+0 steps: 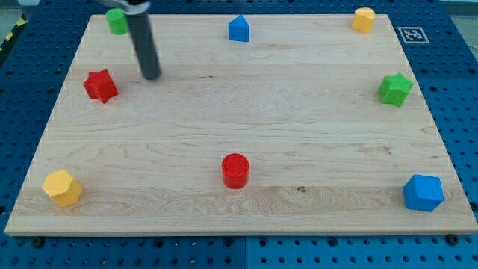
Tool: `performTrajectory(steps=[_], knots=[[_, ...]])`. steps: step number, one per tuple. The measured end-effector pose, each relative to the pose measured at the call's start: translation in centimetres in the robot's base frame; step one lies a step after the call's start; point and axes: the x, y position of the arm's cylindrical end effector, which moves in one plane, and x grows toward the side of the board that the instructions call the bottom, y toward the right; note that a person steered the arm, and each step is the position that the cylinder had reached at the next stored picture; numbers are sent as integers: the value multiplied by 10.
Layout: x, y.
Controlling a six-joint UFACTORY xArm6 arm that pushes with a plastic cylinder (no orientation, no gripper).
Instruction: Slide the green circle towards the blue triangle
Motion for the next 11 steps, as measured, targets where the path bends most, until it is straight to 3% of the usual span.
performTrajectory(steps=[2,4,7,8,11], knots=[[-53,-122],[-154,-107],[-122,-65],[-121,-30],[-137,-23]])
